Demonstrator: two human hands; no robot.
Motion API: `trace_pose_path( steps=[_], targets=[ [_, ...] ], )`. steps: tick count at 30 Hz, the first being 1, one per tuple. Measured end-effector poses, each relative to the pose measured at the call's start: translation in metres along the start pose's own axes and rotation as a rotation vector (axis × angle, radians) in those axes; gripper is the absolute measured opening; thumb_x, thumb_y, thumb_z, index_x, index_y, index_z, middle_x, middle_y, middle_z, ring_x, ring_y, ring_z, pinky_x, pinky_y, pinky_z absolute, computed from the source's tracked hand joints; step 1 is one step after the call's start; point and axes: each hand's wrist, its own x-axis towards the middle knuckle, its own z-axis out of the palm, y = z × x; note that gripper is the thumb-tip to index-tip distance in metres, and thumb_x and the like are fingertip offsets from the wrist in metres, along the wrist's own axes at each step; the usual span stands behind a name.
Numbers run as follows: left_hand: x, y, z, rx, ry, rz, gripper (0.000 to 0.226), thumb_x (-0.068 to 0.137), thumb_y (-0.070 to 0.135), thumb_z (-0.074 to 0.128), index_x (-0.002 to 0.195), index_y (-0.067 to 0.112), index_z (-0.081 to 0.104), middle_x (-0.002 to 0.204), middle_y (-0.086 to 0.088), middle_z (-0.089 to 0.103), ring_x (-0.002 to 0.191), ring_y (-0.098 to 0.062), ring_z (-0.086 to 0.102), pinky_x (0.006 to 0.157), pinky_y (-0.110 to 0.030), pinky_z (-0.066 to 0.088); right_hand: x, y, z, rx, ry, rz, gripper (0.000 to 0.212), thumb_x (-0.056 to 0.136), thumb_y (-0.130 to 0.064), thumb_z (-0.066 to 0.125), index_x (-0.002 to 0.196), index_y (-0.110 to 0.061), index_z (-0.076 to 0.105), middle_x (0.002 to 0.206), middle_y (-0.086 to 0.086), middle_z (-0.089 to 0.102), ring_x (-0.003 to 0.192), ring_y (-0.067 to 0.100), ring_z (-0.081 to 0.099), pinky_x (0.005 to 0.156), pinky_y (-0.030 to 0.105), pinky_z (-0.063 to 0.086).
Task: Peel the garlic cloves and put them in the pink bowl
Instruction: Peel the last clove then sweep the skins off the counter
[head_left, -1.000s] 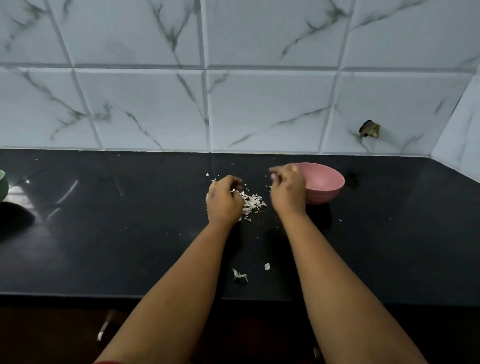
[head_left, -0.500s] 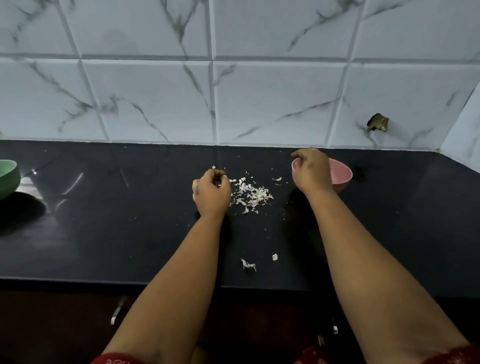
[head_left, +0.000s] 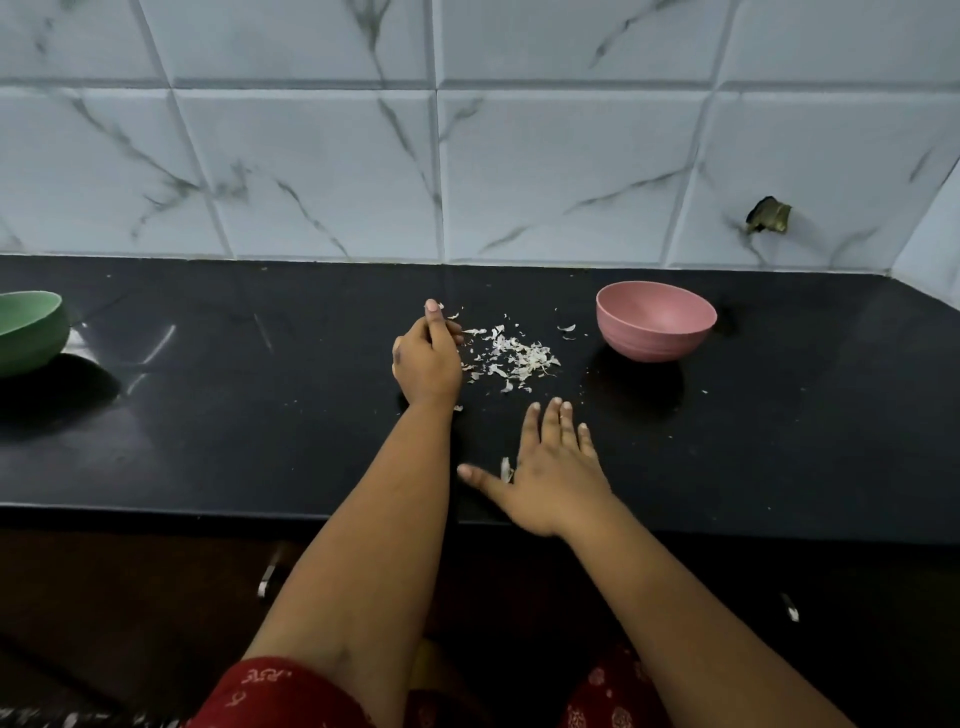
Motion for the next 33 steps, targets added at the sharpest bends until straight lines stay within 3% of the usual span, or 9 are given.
trace_pose_path(
  steps=[8, 12, 16, 18, 22, 26, 28, 30, 33],
  targets=[
    [0.007, -0.004, 0.000, 0.013, 0.047, -0.076, 0.038, 0.104, 0.046, 0.034, 0.089, 0.023, 0.061, 0.083, 0.015, 0.063, 0.116, -0.014, 0.041, 0.097, -0.031, 0.034, 0.102, -0.015, -0.015, 0.051, 0.119, 0.069, 0.104, 0.088, -0.077, 0.018, 0.150, 0.002, -0.012, 0.159, 0.021, -0.015, 0.148, 0.030, -0.016, 0.121, 0.042, -0.006],
    [0.014, -0.012, 0.003, 0.125, -0.061, -0.108, 0.050, 0.103, 0.050, 0.031, 0.128, 0.016, 0.057, 0.129, 0.002, 0.060, 0.137, -0.018, 0.029, 0.108, -0.037, 0.029, 0.145, -0.014, -0.025, 0.102, 0.175, 0.112, 0.127, 0.073, -0.089, 0.031, 0.149, 0.002, -0.015, 0.159, 0.020, -0.017, 0.147, 0.029, -0.019, 0.121, 0.041, -0.006],
    [0.022, -0.018, 0.014, 0.276, -0.162, -0.060, 0.063, 0.102, 0.054, 0.028, 0.148, 0.012, 0.038, 0.152, -0.004, 0.041, 0.147, -0.022, 0.020, 0.115, -0.041, 0.023, 0.170, -0.008, -0.037, 0.121, 0.472, 0.018, 0.121, 0.074, -0.088, 0.027, 0.153, -0.002, -0.004, 0.161, 0.016, -0.008, 0.149, 0.027, -0.012, 0.120, 0.042, -0.006],
    [0.027, -0.019, 0.019, 0.285, -0.179, -0.028, 0.066, 0.102, 0.054, 0.029, 0.150, 0.009, 0.034, 0.155, -0.006, 0.036, 0.148, -0.024, 0.019, 0.117, -0.041, 0.021, 0.182, 0.005, -0.043, 0.247, 0.568, 0.157, 0.113, 0.080, -0.085, 0.020, 0.153, -0.001, 0.003, 0.162, 0.017, -0.001, 0.150, 0.028, -0.004, 0.120, 0.041, 0.000],
    [0.045, -0.023, 0.026, 0.102, -0.169, -0.070, 0.061, 0.102, 0.052, 0.033, 0.148, 0.013, 0.040, 0.152, -0.004, 0.042, 0.143, -0.021, 0.034, 0.118, -0.039, 0.026, 0.209, 0.033, -0.045, 0.222, 0.275, 0.266, 0.106, 0.086, -0.080, 0.013, 0.152, 0.003, 0.006, 0.160, 0.022, 0.006, 0.149, 0.031, 0.007, 0.120, 0.042, 0.008],
    [0.067, -0.029, 0.017, -0.396, -0.083, -0.342, 0.054, 0.103, 0.050, 0.033, 0.147, 0.019, 0.041, 0.153, 0.001, 0.039, 0.141, -0.016, 0.036, 0.107, -0.025, 0.027, 0.223, 0.029, -0.045, 0.288, 0.157, -0.125, 0.075, 0.098, -0.063, 0.020, 0.154, -0.013, 0.020, 0.161, 0.009, 0.019, 0.148, 0.024, 0.017, 0.118, 0.039, 0.017],
    [0.077, -0.033, 0.014, -0.458, -0.061, -0.368, 0.056, 0.104, 0.050, 0.032, 0.148, 0.018, 0.039, 0.156, 0.001, 0.035, 0.143, -0.014, 0.032, 0.101, -0.024, 0.024, 0.228, 0.029, -0.047, 0.499, 0.273, -0.230, 0.057, 0.102, -0.050, 0.030, 0.150, -0.018, 0.033, 0.156, 0.005, 0.032, 0.144, 0.024, 0.027, 0.116, 0.037, 0.023],
    [0.084, -0.034, 0.015, -0.448, -0.059, -0.364, 0.056, 0.103, 0.052, 0.032, 0.147, 0.018, 0.041, 0.156, 0.002, 0.035, 0.143, -0.013, 0.031, 0.101, -0.026, 0.022, 0.239, 0.034, -0.050, 0.494, 0.444, -0.152, 0.054, 0.104, -0.041, 0.031, 0.149, -0.013, 0.034, 0.157, 0.009, 0.029, 0.147, 0.025, 0.021, 0.118, 0.038, 0.019],
    [0.091, -0.038, 0.020, -0.407, -0.086, -0.358, 0.057, 0.102, 0.054, 0.031, 0.147, 0.020, 0.042, 0.155, 0.002, 0.037, 0.143, -0.014, 0.032, 0.101, -0.028, 0.023, 0.261, 0.049, -0.054, 0.225, 0.308, 0.113, 0.069, 0.102, -0.049, 0.025, 0.153, -0.005, 0.013, 0.161, 0.015, 0.008, 0.150, 0.028, 0.003, 0.121, 0.043, 0.008]
  ],
)
